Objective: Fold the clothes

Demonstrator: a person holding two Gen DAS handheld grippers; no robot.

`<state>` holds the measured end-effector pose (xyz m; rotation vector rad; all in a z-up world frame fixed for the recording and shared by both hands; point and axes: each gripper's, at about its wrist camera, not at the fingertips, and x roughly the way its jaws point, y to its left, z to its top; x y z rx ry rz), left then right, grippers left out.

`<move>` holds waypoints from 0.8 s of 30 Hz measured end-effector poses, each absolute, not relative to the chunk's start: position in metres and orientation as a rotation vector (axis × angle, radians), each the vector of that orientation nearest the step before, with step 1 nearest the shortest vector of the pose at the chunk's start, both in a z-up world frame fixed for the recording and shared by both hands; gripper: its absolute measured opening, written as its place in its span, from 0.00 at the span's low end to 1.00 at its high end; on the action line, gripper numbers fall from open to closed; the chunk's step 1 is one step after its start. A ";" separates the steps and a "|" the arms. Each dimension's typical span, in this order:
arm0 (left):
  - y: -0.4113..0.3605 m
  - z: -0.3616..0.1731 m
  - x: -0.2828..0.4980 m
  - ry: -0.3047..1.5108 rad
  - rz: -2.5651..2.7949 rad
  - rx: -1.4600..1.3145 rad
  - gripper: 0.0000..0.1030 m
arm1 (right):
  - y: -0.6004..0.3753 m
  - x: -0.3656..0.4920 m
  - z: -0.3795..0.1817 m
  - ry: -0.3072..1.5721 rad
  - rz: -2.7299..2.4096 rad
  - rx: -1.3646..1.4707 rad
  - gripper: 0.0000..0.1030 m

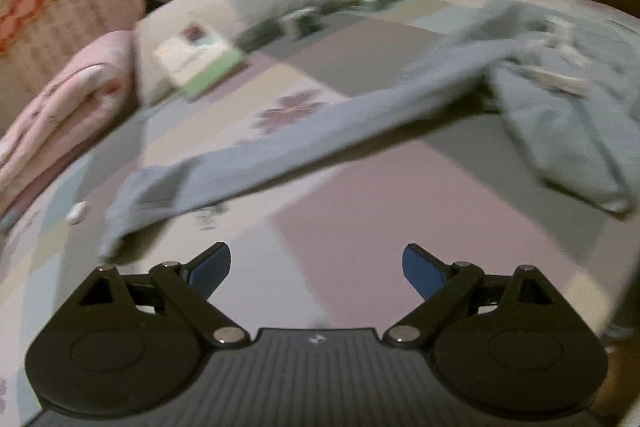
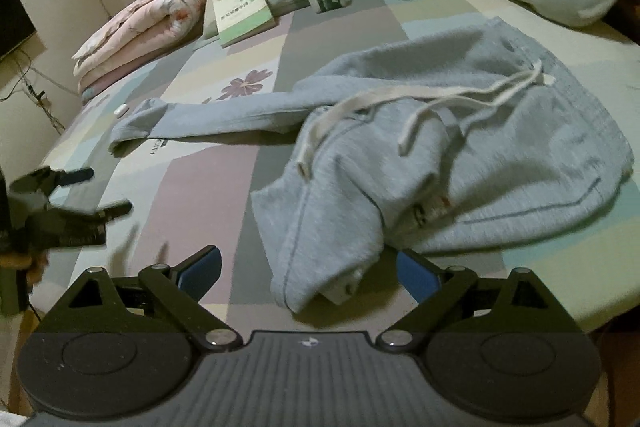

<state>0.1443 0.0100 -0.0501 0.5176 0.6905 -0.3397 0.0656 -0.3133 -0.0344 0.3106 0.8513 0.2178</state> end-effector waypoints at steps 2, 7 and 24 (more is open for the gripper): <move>-0.009 -0.053 0.132 0.690 -0.386 0.520 0.90 | -0.319 0.062 -0.037 0.848 0.209 0.322 0.95; -0.056 -0.060 0.107 0.686 -0.506 0.505 0.90 | -0.334 0.055 -0.043 0.836 0.191 0.354 0.95; -0.146 -0.087 0.101 0.644 -0.582 0.540 0.91 | -0.386 0.035 -0.058 0.801 0.154 0.466 0.99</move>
